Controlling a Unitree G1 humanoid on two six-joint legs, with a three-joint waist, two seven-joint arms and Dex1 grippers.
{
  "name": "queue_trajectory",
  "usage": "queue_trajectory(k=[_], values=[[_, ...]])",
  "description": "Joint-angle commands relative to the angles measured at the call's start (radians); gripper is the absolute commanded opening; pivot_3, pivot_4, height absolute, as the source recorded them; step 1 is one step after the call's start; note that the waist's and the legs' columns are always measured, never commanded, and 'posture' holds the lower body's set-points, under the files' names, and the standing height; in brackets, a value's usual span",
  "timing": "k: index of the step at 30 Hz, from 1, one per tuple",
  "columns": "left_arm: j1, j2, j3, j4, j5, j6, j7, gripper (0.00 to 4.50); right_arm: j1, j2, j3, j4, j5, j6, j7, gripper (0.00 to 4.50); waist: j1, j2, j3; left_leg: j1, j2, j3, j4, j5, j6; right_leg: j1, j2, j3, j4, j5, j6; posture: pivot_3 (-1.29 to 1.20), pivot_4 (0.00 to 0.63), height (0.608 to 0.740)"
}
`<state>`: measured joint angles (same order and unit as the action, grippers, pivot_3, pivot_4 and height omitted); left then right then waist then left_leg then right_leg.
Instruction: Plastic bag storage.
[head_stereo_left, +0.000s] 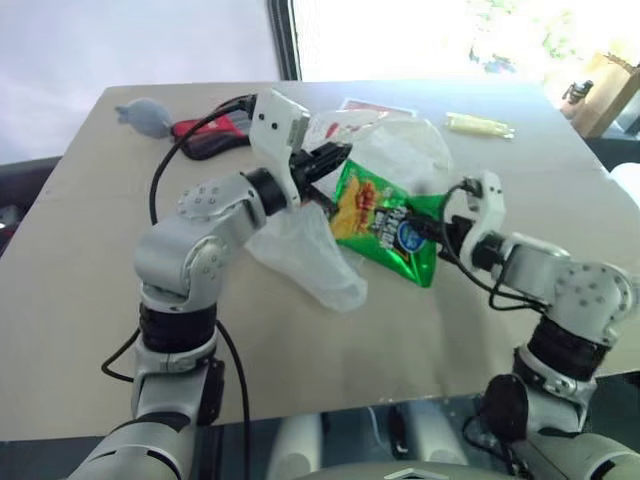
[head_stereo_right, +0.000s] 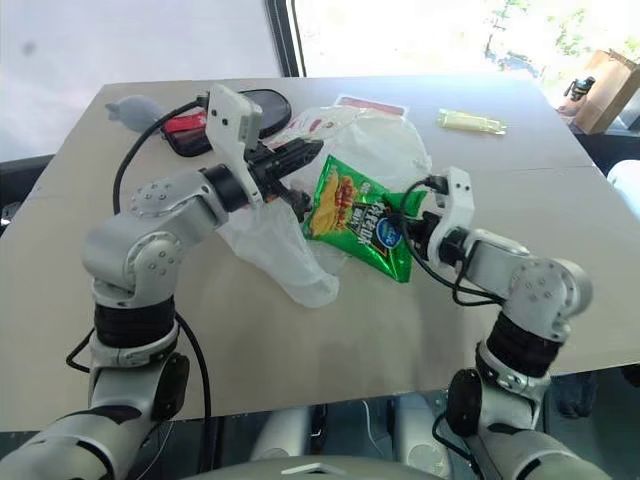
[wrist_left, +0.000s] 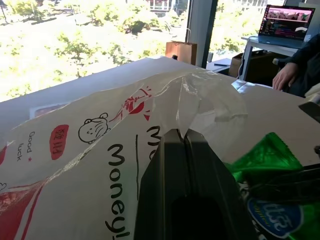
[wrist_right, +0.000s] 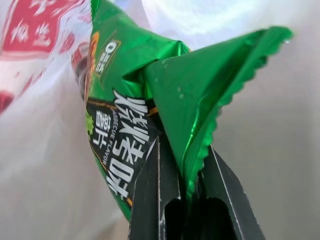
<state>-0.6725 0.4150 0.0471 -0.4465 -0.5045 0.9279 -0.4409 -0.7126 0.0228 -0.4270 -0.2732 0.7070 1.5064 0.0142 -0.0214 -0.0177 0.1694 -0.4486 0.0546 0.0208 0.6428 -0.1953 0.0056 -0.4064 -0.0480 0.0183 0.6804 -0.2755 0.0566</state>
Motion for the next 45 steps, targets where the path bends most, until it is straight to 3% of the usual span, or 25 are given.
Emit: queue_trajectory(k=[1, 13, 16, 23, 31, 34, 40, 42, 45], values=[[0.010, -0.007, -0.005, -0.078, -0.020, 0.022, 0.028, 0.00, -0.096, 0.059, 0.063, 0.117, -0.050, -0.121, -0.020, 0.02, 0.000, 0.000, 0.000, 0.000, 0.000, 0.000, 0.000, 0.000, 0.000, 0.000, 0.000, 0.000, 0.000, 0.000, 0.000, 0.00, 0.150, 0.740], [0.017, -0.015, -0.003, -0.100, -0.028, 0.039, 0.063, 0.00, -0.297, 0.181, 0.199, 0.635, -0.184, -0.646, 0.065, 0.02, 0.003, 0.000, 0.000, -0.001, 0.000, 0.001, -0.001, 0.000, 0.000, -0.001, 0.000, 0.000, -0.001, 0.000, 0.000, 0.00, 0.150, 0.740], [0.023, -0.037, 0.003, -0.085, -0.028, 0.037, 0.082, 0.00, -0.271, 0.161, 0.217, 0.638, -0.172, -0.683, 0.111, 0.86, 0.004, 0.000, 0.000, -0.002, 0.000, 0.001, -0.002, 0.000, 0.000, -0.001, 0.000, 0.000, -0.002, 0.000, 0.000, 0.00, 0.150, 0.740], [0.032, -0.125, -0.025, -0.003, -0.009, 0.008, 0.115, 0.00, -0.064, -0.014, 0.319, 0.264, -0.187, -0.610, 0.181, 4.22, 0.013, 0.000, 0.000, -0.002, 0.000, 0.001, -0.002, 0.000, 0.000, -0.002, -0.001, 0.000, -0.002, 0.000, 0.000, 0.00, 0.150, 0.740], [-0.016, -0.279, -0.045, 0.154, -0.035, -0.037, 0.110, 0.00, 0.115, -0.167, 0.223, -0.121, -0.088, -0.458, 0.134, 4.38, 0.005, 0.000, 0.000, -0.003, -0.001, 0.000, -0.001, 0.000, 0.000, -0.002, -0.001, -0.001, -0.001, 0.000, 0.000, 0.00, 0.150, 0.740], [-0.039, -0.303, -0.042, 0.218, -0.037, -0.060, 0.085, 0.00, 0.134, -0.175, 0.187, -0.193, -0.082, -0.411, 0.074, 4.38, 0.003, 0.000, 0.000, -0.002, 0.000, 0.000, -0.001, 0.000, 0.000, -0.002, 0.000, 0.000, 0.000, 0.000, 0.000, 0.00, 0.150, 0.740], [-0.101, -0.307, -0.022, 0.375, -0.046, -0.130, 0.004, 0.00, 0.134, -0.215, 0.072, -0.418, 0.073, -0.241, 0.018, 4.38, 0.009, 0.000, 0.000, -0.003, -0.001, 0.001, -0.001, 0.000, 0.000, -0.002, 0.000, 0.000, -0.002, 0.000, 0.000, 0.00, 0.150, 0.740], [-0.113, -0.304, -0.016, 0.386, -0.050, -0.139, -0.008, 0.00, 0.146, -0.279, 0.049, -0.482, 0.110, -0.184, 0.026, 4.38, 0.009, 0.000, 0.000, -0.003, -0.001, 0.001, -0.001, 0.000, 0.000, -0.002, 0.000, 0.000, -0.002, 0.000, 0.000, 0.00, 0.150, 0.740], [-0.120, -0.274, 0.015, 0.366, -0.079, -0.136, -0.044, 0.00, 0.189, -0.464, 0.103, -0.539, 0.066, -0.153, 0.062, 4.38, 0.012, 0.000, 0.000, -0.004, -0.001, 0.000, -0.001, 0.000, 0.000, -0.002, -0.001, -0.001, -0.002, 0.000, 0.000, 0.00, 0.150, 0.740]])
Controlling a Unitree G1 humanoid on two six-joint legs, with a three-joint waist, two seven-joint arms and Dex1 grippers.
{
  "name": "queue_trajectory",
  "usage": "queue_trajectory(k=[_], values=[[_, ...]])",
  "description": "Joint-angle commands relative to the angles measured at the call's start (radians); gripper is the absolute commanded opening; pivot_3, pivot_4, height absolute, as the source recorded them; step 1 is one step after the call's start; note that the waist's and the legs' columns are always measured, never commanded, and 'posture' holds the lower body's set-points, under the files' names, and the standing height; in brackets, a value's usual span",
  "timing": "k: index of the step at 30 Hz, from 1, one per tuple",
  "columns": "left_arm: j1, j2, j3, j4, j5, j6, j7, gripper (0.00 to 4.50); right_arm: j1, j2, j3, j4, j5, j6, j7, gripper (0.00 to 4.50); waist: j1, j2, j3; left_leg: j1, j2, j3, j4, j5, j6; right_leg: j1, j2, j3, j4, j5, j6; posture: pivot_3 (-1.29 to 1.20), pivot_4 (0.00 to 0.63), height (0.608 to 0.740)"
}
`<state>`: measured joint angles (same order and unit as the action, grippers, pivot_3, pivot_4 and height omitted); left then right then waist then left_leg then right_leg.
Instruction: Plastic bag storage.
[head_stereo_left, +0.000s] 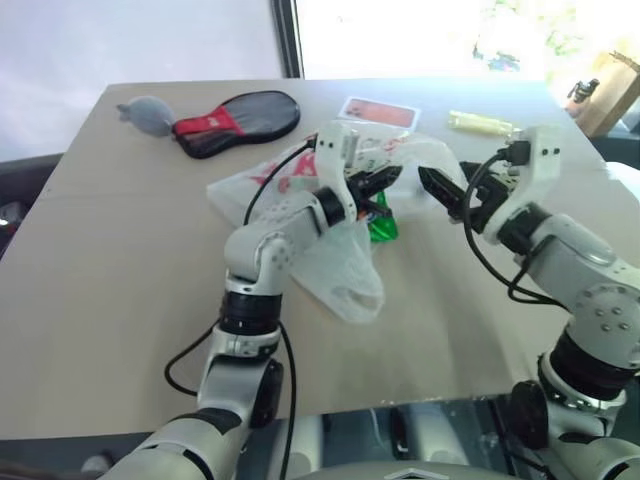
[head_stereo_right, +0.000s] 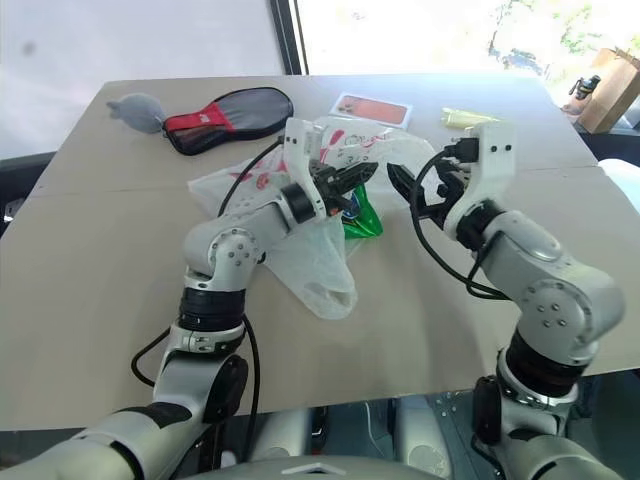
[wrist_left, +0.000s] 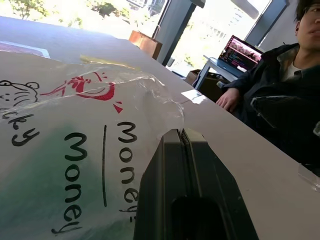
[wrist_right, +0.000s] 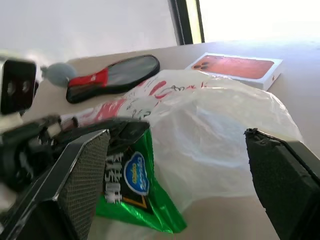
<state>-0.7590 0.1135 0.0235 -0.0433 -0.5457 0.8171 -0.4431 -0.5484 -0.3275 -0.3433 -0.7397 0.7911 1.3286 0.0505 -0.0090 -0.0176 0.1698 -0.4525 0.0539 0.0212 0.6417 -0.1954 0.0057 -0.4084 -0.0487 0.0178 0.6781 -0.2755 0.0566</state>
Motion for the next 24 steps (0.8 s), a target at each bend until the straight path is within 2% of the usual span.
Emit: queue_trajectory(k=[1, 4, 9, 14, 15, 18, 21, 24], values=[[-0.033, 0.044, 0.054, -0.044, -0.054, -0.022, -0.059, 0.00, 0.036, -0.155, 0.056, -0.063, -0.047, 0.012, 0.028, 4.38, -0.003, 0.000, 0.000, 0.000, 0.000, 0.000, 0.000, 0.000, 0.000, 0.000, 0.000, 0.000, 0.000, 0.000, 0.000, 0.00, 0.150, 0.740], [-0.006, 0.102, 0.078, -0.111, -0.102, -0.007, -0.114, 0.00, 0.048, -0.230, 0.190, 0.039, -0.168, -0.101, 0.037, 4.38, -0.017, 0.000, 0.000, 0.002, 0.000, 0.001, 0.000, 0.000, 0.000, 0.000, 0.000, 0.002, 0.001, 0.000, 0.000, 0.00, 0.150, 0.740], [0.070, 0.255, 0.157, -0.282, -0.253, 0.121, -0.168, 0.00, -0.092, -0.151, 0.322, 0.330, -0.301, -0.286, 0.060, 4.38, -0.037, 0.000, 0.000, 0.003, 0.001, 0.001, 0.000, 0.000, 0.000, 0.000, 0.001, 0.004, 0.002, 0.000, 0.000, 0.00, 0.150, 0.740], [0.139, 0.365, 0.195, -0.366, -0.307, 0.163, -0.155, 0.00, -0.158, -0.103, 0.374, 0.563, -0.400, -0.457, 0.123, 4.38, -0.020, 0.000, 0.001, 0.002, 0.001, 0.001, -0.001, 0.000, 0.000, 0.000, 0.001, 0.002, 0.000, 0.000, 0.000, 0.00, 0.150, 0.740], [0.139, 0.374, 0.204, -0.369, -0.313, 0.167, -0.142, 0.00, -0.167, -0.097, 0.372, 0.584, -0.397, -0.477, 0.146, 3.85, -0.009, -0.001, 0.001, 0.002, 0.001, 0.001, -0.001, 0.000, 0.000, 0.000, 0.001, 0.002, 0.000, 0.000, 0.000, 0.00, 0.150, 0.740], [0.158, 0.382, 0.202, -0.373, -0.296, 0.134, -0.128, 0.00, -0.159, -0.108, 0.378, 0.596, -0.410, -0.511, 0.208, 2.77, 0.003, -0.001, 0.001, 0.000, 0.000, 0.001, 0.001, 0.000, 0.000, 0.000, -0.001, 0.001, 0.000, 0.000, 0.000, 0.00, 0.150, 0.740], [0.163, 0.380, 0.214, -0.378, -0.319, 0.144, -0.106, 0.00, -0.160, -0.101, 0.358, 0.563, -0.401, -0.505, 0.232, 1.37, 0.001, -0.001, 0.001, 0.000, 0.000, 0.001, 0.001, 0.000, 0.000, 0.000, -0.001, 0.001, 0.000, 0.000, 0.000, 0.00, 0.150, 0.740], [0.170, 0.379, 0.269, -0.365, -0.436, 0.199, -0.098, 0.00, -0.171, -0.086, 0.336, 0.517, -0.383, -0.474, 0.231, 0.05, -0.004, -0.001, 0.001, 0.001, 0.001, 0.001, 0.000, 0.000, 0.000, 0.000, 0.000, 0.001, 0.001, 0.000, 0.000, 0.00, 0.150, 0.740]])
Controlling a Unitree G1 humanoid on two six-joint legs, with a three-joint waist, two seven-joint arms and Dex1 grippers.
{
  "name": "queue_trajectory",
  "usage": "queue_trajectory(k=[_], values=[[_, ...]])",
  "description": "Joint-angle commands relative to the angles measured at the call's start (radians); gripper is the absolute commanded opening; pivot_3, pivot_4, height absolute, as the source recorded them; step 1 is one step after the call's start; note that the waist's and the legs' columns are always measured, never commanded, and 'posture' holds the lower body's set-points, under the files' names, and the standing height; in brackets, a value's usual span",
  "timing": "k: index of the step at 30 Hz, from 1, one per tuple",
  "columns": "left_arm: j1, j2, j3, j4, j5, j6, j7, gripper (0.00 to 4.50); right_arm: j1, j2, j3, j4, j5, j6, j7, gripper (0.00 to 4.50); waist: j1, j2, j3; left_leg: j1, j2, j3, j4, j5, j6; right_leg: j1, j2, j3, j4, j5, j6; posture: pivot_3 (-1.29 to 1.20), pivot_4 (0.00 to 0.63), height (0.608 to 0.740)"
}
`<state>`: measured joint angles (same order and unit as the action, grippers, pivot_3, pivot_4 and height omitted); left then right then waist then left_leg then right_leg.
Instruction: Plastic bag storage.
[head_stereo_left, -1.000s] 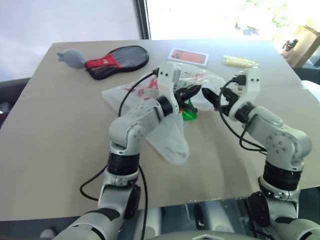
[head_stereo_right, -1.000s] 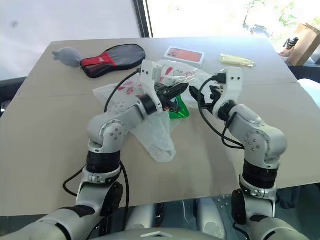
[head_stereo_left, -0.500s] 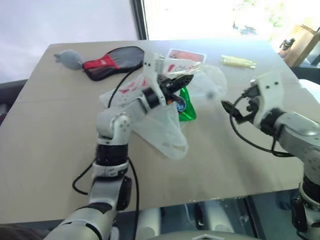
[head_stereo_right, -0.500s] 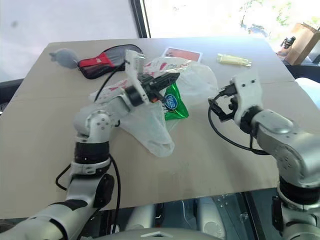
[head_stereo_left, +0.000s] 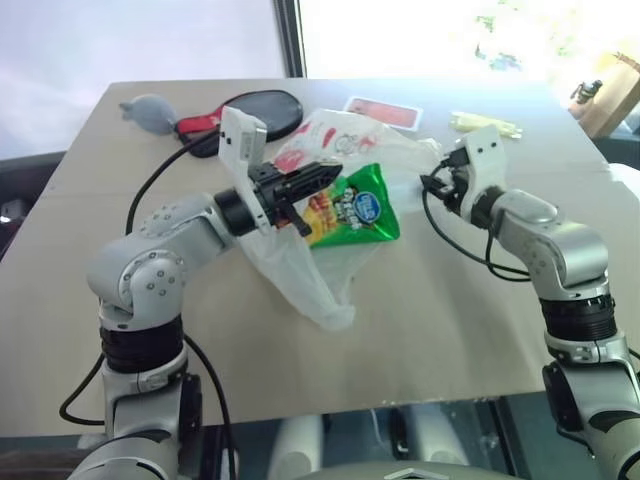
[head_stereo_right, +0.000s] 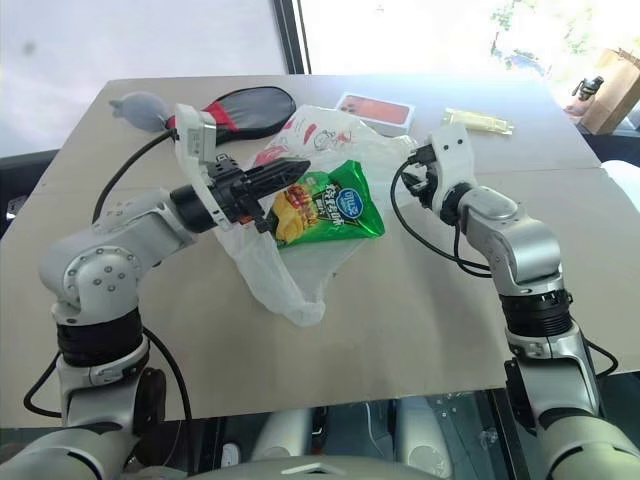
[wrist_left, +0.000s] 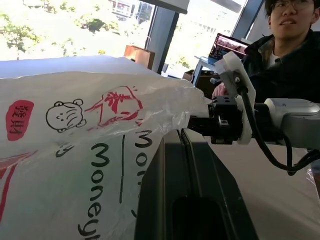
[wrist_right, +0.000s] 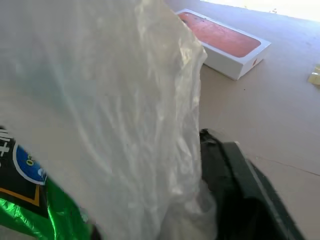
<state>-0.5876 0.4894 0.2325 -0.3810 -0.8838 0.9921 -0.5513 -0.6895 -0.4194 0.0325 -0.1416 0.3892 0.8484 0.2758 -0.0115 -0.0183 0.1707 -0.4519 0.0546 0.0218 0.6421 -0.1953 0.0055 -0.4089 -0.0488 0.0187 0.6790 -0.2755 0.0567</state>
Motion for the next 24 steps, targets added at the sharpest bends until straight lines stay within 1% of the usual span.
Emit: queue_trajectory(k=[1, 2, 3, 4, 5, 6, 7, 8, 9, 10, 11, 12, 14, 15, 16, 18, 20, 22, 24], values=[[0.000, 0.006, 0.080, -0.028, -0.141, 0.036, 0.014, 0.50, -0.030, 0.008, -0.044, -0.095, 0.022, 0.014, 0.006, 0.00, -0.003, 0.000, 0.000, 0.000, 0.000, 0.000, 0.000, 0.000, 0.000, 0.000, 0.000, 0.000, 0.000, 0.000, 0.000, 0.00, 0.150, 0.740], [0.006, 0.018, 0.099, -0.028, -0.178, 0.049, 0.014, 0.75, -0.027, 0.011, -0.045, -0.106, 0.024, 0.019, 0.007, 0.00, -0.004, 0.000, 0.000, 0.000, 0.000, 0.000, 0.000, 0.000, 0.000, 0.000, 0.000, 0.000, 0.000, 0.000, 0.000, 0.00, 0.150, 0.740], [0.005, 0.025, 0.124, -0.012, -0.227, 0.074, 0.037, 1.25, -0.028, 0.011, -0.047, -0.110, 0.024, 0.022, 0.008, 0.00, -0.005, 0.000, 0.000, 0.000, 0.000, 0.000, 0.000, 0.000, 0.000, 0.000, 0.000, 0.000, 0.000, 0.000, 0.000, 0.00, 0.150, 0.740], [-0.001, 0.025, 0.154, 0.016, -0.296, 0.104, 0.079, 1.62, -0.030, 0.012, -0.049, -0.108, 0.020, 0.028, 0.002, 0.00, -0.005, 0.000, 0.000, 0.001, 0.000, 0.000, 0.000, 0.000, 0.000, 0.000, 0.000, 0.000, 0.000, 0.000, 0.000, 0.00, 0.150, 0.740], [0.000, 0.049, 0.180, 0.053, -0.436, 0.143, 0.124, 2.04, -0.035, 0.014, -0.048, -0.105, 0.014, 0.035, -0.006, 0.00, -0.004, 0.000, 0.000, 0.001, 0.000, 0.000, 0.000, 0.000, 0.000, 0.000, 0.000, 0.000, 0.000, 0.000, 0.000, 0.00, 0.150, 0.740], [0.010, 0.097, 0.189, 0.081, -0.596, 0.180, 0.152, 2.50, -0.045, 0.013, -0.051, -0.103, 0.011, 0.044, -0.009, 0.00, -0.004, 0.000, 0.000, 0.001, 0.001, 0.000, 0.000, 0.000, 0.000, 0.000, 0.000, 0.000, 0.001, 0.000, 0.000, 0.00, 0.150, 0.740], [0.036, 0.168, 0.191, 0.093, -0.739, 0.219, 0.140, 2.95, -0.053, 0.014, -0.055, -0.104, 0.013, 0.051, -0.011, 0.00, -0.004, 0.000, 0.000, 0.001, 0.001, 0.000, 0.000, 0.000, 0.000, 0.000, 0.000, 0.000, 0.001, 0.000, 0.000, 0.00, 0.150, 0.740], [0.074, 0.244, 0.192, 0.100, -0.849, 0.256, 0.112, 3.30, -0.057, 0.016, -0.058, -0.106, 0.015, 0.054, -0.011, 0.00, -0.009, -0.001, 0.001, 0.001, 0.001, 0.000, 0.000, 0.000, 0.000, 0.000, 0.000, 0.000, 0.001, 0.000, 0.000, 0.00, 0.150, 0.740], [0.126, 0.324, 0.203, 0.133, -0.951, 0.275, 0.113, 3.30, -0.057, 0.022, -0.057, -0.105, 0.013, 0.053, -0.013, 0.00, -0.013, -0.002, 0.001, 0.001, 0.001, -0.001, 0.000, 0.000, 0.000, 0.000, 0.000, 0.001, 0.001, 0.000, 0.000, 0.00, 0.150, 0.740], [0.179, 0.401, 0.223, 0.172, -1.024, 0.297, 0.089, 3.30, -0.054, 0.031, -0.052, -0.100, 0.003, 0.054, -0.026, 0.00, -0.018, -0.002, 0.001, 0.001, 0.001, -0.001, 0.000, 0.000, 0.000, -0.001, 0.000, 0.002, 0.001, 0.000, 0.000, 0.00, 0.150, 0.740], [0.224, 0.464, 0.240, 0.196, -1.066, 0.314, 0.060, 3.30, -0.052, 0.037, -0.049, -0.097, -0.005, 0.057, -0.036, 0.00, -0.020, -0.001, 0.001, 0.002, 0.001, -0.002, -0.001, 0.000, 0.000, -0.001, -0.001, 0.002, 0.001, 0.000, 0.000, 0.00, 0.150, 0.740], [0.291, 0.527, 0.266, 0.187, -1.085, 0.342, 0.029, 3.30, -0.051, 0.047, -0.053, -0.100, -0.004, 0.064, -0.044, 0.00, -0.021, -0.001, 0.001, 0.002, 0.001, -0.002, -0.001, 0.000, 0.000, -0.001, -0.001, 0.002, 0.000, 0.000, 0.000, 0.00, 0.150, 0.740], [0.510, 0.606, 0.357, 0.101, -1.088, 0.427, -0.041, 3.30, -0.047, 0.064, -0.060, -0.116, 0.003, 0.078, -0.051, 0.00, -0.029, -0.001, 0.002, 0.002, 0.001, -0.001, -0.002, 0.000, 0.000, -0.001, -0.001, 0.002, 0.000, 0.000, 0.000, 0.00, 0.150, 0.740], [0.609, 0.610, 0.394, 0.041, -1.082, 0.446, -0.033, 3.30, -0.044, 0.070, -0.063, -0.123, 0.004, 0.082, -0.054, 0.00, -0.028, -0.001, 0.002, 0.003, 0.001, -0.001, -0.004, 0.000, 0.000, -0.001, -0.002, 0.003, 0.000, 0.000, 0.000, 0.00, 0.150, 0.740], [0.678, 0.603, 0.419, -0.007, -1.067, 0.443, -0.026, 3.30, -0.043, 0.075, -0.065, -0.127, 0.004, 0.087, -0.056, 0.00, -0.026, -0.001, 0.002, 0.004, 0.001, 0.000, -0.004, 0.000, 0.000, -0.001, -0.003, 0.004, 0.000, 0.000, 0.000, 0.00, 0.150, 0.740], [0.757, 0.590, 0.437, -0.062, -1.052, 0.404, -0.011, 3.30, -0.041, 0.082, -0.066, -0.134, 0.002, 0.094, -0.059, 0.00, -0.020, -0.001, 0.002, 0.003, 0.001, 0.000, -0.005, 0.000, 0.000, -0.001, -0.004, 0.003, 0.000, 0.000, 0.000, 0.00, 0.150, 0.740], [0.800, 0.541, 0.392, -0.142, -1.003, 0.318, 0.047, 3.30, -0.035, 0.092, -0.064, -0.153, 0.004, 0.108, -0.066, 0.00, -0.010, -0.001, 0.002, 0.003, 0.001, 0.001, -0.005, 0.000, 0.000, -0.001, -0.004, 0.001, 0.000, 0.000, -0.001, 0.00, 0.150, 0.740], [0.796, 0.487, 0.303, -0.191, -0.955, 0.222, 0.165, 3.30, -0.035, 0.106, -0.064, -0.175, 0.009, 0.131, -0.079, 0.00, -0.002, 0.000, 0.002, 0.004, 0.001, 0.001, -0.005, 0.001, -0.001, -0.001, -0.003, 0.000, 0.001, 0.000, -0.002, 0.00, 0.150, 0.740], [0.781, 0.444, 0.246, -0.206, -0.910, 0.161, 0.225, 3.30, -0.037, 0.118, -0.066, -0.196, 0.013, 0.157, -0.088, 0.00, 0.000, 0.000, 0.002, 0.004, 0.001, 0.001, -0.005, 0.001, -0.002, 0.000, -0.002, 0.001, 0.001, 0.000, -0.003, 0.00, 0.150, 0.740]])
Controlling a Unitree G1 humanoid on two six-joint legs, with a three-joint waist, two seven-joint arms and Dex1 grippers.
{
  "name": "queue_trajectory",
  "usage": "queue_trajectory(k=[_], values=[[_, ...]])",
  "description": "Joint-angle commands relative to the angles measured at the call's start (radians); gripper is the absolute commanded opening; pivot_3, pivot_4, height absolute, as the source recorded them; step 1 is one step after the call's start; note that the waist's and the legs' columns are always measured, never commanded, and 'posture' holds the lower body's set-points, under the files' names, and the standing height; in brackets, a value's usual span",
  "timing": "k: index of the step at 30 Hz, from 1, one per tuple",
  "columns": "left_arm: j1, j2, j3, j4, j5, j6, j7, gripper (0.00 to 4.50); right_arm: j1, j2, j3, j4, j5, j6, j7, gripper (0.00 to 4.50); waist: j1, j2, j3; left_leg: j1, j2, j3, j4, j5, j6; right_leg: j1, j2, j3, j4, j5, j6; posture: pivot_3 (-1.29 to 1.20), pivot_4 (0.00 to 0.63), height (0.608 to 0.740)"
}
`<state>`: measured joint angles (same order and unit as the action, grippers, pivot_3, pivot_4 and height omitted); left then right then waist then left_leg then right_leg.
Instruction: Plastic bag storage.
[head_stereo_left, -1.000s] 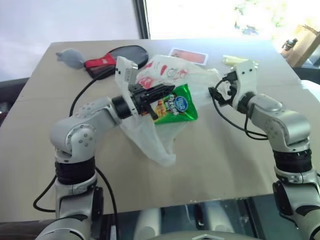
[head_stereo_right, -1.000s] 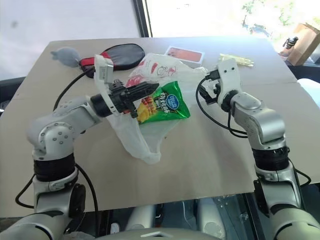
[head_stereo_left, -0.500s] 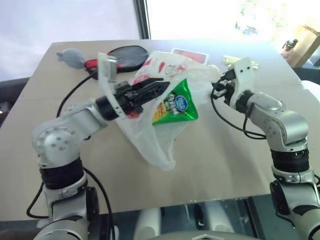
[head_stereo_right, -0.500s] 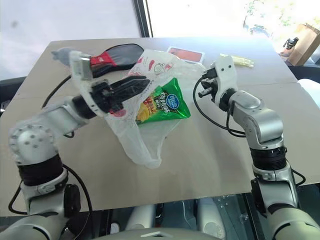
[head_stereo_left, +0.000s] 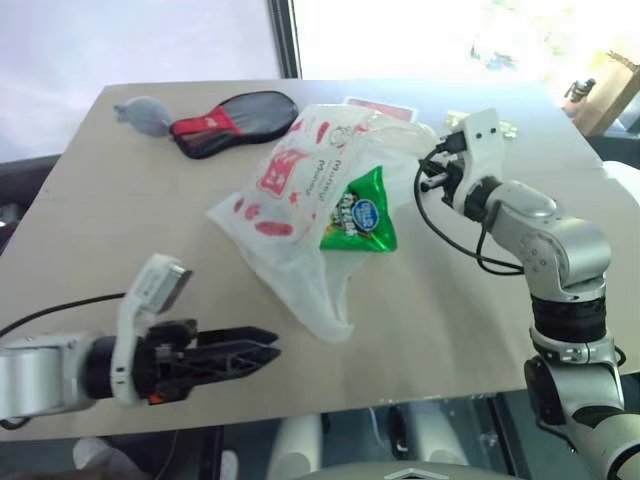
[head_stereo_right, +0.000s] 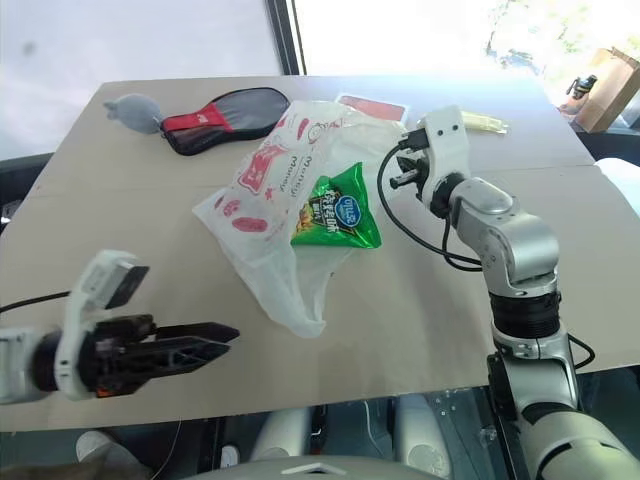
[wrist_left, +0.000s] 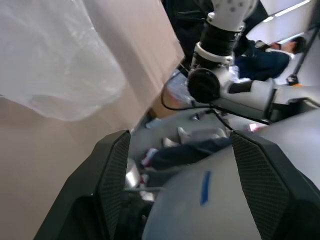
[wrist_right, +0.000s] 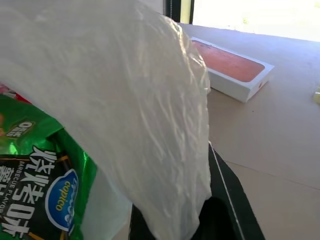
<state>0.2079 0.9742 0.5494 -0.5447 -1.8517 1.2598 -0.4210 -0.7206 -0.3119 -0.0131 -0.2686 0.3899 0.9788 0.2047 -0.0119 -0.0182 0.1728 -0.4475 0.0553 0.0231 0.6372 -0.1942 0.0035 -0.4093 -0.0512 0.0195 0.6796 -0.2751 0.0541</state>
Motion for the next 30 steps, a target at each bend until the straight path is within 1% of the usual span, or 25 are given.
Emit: queue_trajectory(k=[1, 3, 6, 8, 10, 13, 18, 21, 26, 27, 28, 30], values=[[-0.016, -0.049, -0.085, -0.044, 0.065, -0.125, 0.107, 3.30, -0.007, 0.014, -0.021, -0.076, 0.012, 0.036, -0.019, 0.00, 0.000, -0.001, -0.001, 0.000, 0.000, 0.000, 0.000, 0.000, 0.000, 0.000, 0.000, 0.000, 0.000, 0.000, 0.000, 0.00, 0.150, 0.740], [-0.026, -0.069, -0.124, -0.040, 0.087, -0.163, 0.144, 3.30, -0.007, 0.016, -0.023, -0.092, 0.015, 0.058, -0.022, 0.00, 0.000, -0.001, -0.001, -0.001, 0.000, 0.000, 0.000, 0.000, 0.000, 0.000, 0.001, 0.000, 0.000, 0.000, 0.000, 0.00, 0.150, 0.740], [-0.051, -0.105, -0.218, -0.034, 0.015, -0.230, 0.232, 3.30, -0.002, 0.007, -0.024, -0.114, 0.017, 0.093, -0.023, 0.00, 0.001, -0.001, -0.001, -0.001, 0.000, 0.001, 0.000, 0.000, 0.000, 0.000, 0.001, 0.001, -0.001, 0.000, 0.000, 0.00, 0.150, 0.740], [-0.074, -0.136, -0.278, -0.039, 0.015, -0.263, 0.276, 3.30, -0.005, 0.001, -0.021, -0.116, 0.011, 0.105, -0.023, 0.00, 0.000, -0.001, -0.001, -0.001, 0.000, 0.001, 0.000, 0.000, 0.000, 0.000, 0.001, 0.001, -0.001, 0.000, 0.000, 0.00, 0.150, 0.740], [-0.091, -0.142, -0.328, -0.038, -0.024, -0.285, 0.313, 3.30, -0.012, -0.001, -0.021, -0.116, 0.008, 0.113, -0.023, 0.00, 0.000, -0.001, -0.001, -0.001, 0.000, 0.001, 0.000, 0.000, 0.000, 0.000, 0.001, 0.001, -0.001, 0.000, 0.000, 0.00, 0.150, 0.740], [-0.109, -0.130, -0.366, -0.044, -0.021, -0.291, 0.315, 3.30, -0.020, -0.001, -0.022, -0.114, 0.006, 0.119, -0.022, 0.00, -0.001, -0.001, -0.001, -0.001, 0.000, 0.000, 0.000, 0.000, 0.000, 0.000, 0.002, 0.001, -0.001, 0.000, 0.000, 0.00, 0.150, 0.740], [-0.169, -0.162, -0.441, -0.001, -0.046, -0.333, 0.380, 3.30, -0.027, -0.005, -0.016, -0.107, 0.001, 0.120, -0.018, 0.00, 0.000, -0.001, -0.001, -0.001, 0.000, 0.001, 0.000, 0.000, 0.000, 0.000, 0.002, 0.001, -0.001, 0.000, 0.000, 0.00, 0.150, 0.740], [-0.210, -0.210, -0.496, 0.030, -0.076, -0.377, 0.459, 3.30, -0.028, -0.004, -0.009, -0.109, -0.003, 0.123, -0.019, 0.00, 0.001, -0.001, -0.001, -0.001, 0.000, 0.000, 0.001, 0.000, 0.000, 0.000, 0.002, 0.001, -0.001, 0.000, 0.000, 0.00, 0.150, 0.740], [-0.246, -0.282, -0.553, 0.051, -0.075, -0.416, 0.523, 3.30, -0.027, -0.011, -0.010, -0.100, -0.011, 0.118, -0.012, 0.00, 0.001, -0.001, -0.001, -0.001, 0.000, 0.000, 0.001, 0.000, 0.000, 0.000, 0.002, 0.001, -0.001, 0.000, 0.000, 0.00, 0.150, 0.740], [-0.250, -0.303, -0.556, 0.050, -0.076, -0.425, 0.514, 2.78, -0.028, -0.013, -0.011, -0.094, -0.013, 0.115, -0.009, 0.00, 0.000, -0.001, -0.001, -0.001, 0.000, 0.000, 0.001, 0.000, 0.000, 0.000, 0.002, 0.001, -0.001, 0.000, 0.000, 0.00, 0.150, 0.740], [-0.250, -0.325, -0.544, 0.049, -0.093, -0.441, 0.506, 2.51, -0.029, -0.013, -0.014, -0.086, -0.014, 0.111, -0.005, 0.00, 0.000, -0.001, -0.001, -0.001, 0.000, 0.000, 0.001, 0.000, 0.000, 0.000, 0.002, 0.001, -0.001, 0.000, 0.000, 0.00, 0.150, 0.740], [-0.248, -0.373, -0.496, 0.047, -0.116, -0.468, 0.477, 1.57, -0.034, -0.019, -0.023, -0.064, -0.014, 0.099, 0.007, 0.00, 0.000, -0.001, -0.001, -0.001, 0.000, 0.000, 0.001, 0.000, 0.000, 0.000, 0.002, 0.001, -0.001, 0.000, 0.000, 0.00, 0.150, 0.740]])
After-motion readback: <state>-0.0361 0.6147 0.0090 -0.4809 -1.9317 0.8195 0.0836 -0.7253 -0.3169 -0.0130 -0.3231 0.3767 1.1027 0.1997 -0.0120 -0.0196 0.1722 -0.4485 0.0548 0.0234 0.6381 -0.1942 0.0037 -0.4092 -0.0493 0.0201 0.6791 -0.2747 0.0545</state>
